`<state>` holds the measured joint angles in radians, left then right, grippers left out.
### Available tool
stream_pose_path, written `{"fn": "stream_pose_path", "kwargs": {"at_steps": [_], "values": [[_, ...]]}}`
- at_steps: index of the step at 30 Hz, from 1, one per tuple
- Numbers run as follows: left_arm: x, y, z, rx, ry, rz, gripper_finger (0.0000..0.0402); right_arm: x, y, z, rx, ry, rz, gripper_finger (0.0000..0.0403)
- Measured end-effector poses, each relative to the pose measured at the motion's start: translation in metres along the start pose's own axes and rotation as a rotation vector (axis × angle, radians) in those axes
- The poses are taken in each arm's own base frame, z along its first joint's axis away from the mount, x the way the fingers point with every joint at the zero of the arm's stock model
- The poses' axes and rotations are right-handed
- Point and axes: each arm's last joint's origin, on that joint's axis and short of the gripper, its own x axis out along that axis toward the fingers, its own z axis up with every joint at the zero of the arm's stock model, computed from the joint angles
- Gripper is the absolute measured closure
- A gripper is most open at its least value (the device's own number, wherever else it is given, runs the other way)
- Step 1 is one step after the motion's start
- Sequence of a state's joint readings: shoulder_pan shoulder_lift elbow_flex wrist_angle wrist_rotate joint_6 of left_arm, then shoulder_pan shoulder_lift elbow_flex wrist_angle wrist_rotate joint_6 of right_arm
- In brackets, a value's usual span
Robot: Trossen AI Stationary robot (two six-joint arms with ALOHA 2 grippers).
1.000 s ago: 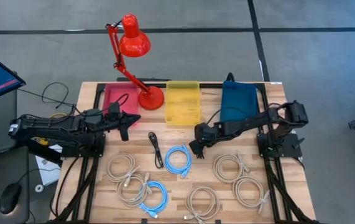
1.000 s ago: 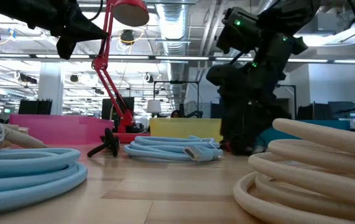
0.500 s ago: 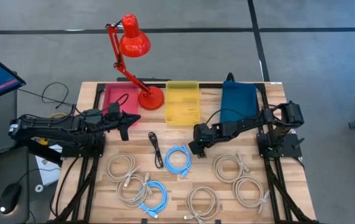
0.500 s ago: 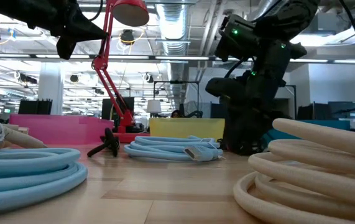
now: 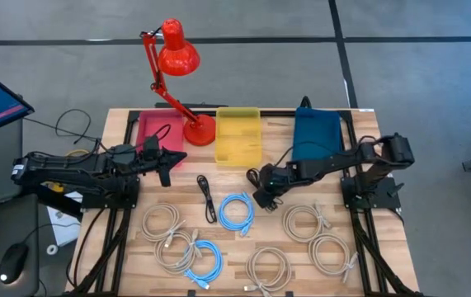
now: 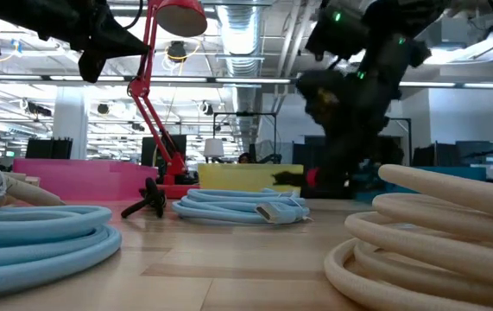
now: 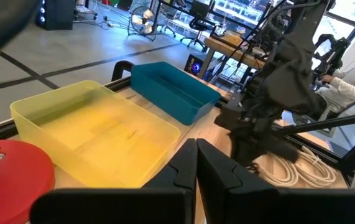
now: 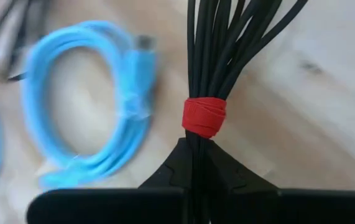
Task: Sort HDMI cables
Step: Put the black HDMI cable into the blue bin
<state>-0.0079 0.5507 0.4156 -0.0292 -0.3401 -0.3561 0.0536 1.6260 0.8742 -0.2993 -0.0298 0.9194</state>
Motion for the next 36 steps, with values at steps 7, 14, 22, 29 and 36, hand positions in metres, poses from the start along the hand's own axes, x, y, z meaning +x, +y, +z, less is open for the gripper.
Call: {"fn": "stream_pose_path", "kwargs": {"at_steps": [7, 14, 22, 29, 36], "values": [[0.000, 0.000, 0.000, 0.000, 0.000, 0.000, 0.0395, -0.043, 0.013, 0.002, -0.031, -0.100, 0.122, 0.0397], [0.000, 0.000, 0.000, -0.001, -0.001, 0.000, 0.0393, -0.090, 0.006, 0.012, -0.013, -0.300, 0.126, 0.0398], [0.000, 0.000, 0.000, -0.023, -0.002, -0.001, 0.0392, -0.127, -0.031, 0.015, 0.061, -0.357, -0.066, 0.0398], [0.000, 0.000, 0.000, -0.024, -0.003, -0.001, 0.0392, -0.151, -0.070, 0.018, 0.127, -0.366, -0.258, 0.0398], [0.000, 0.000, 0.000, -0.024, -0.003, -0.001, 0.0392, -0.165, -0.102, 0.031, 0.159, -0.387, -0.373, 0.0398]]}}
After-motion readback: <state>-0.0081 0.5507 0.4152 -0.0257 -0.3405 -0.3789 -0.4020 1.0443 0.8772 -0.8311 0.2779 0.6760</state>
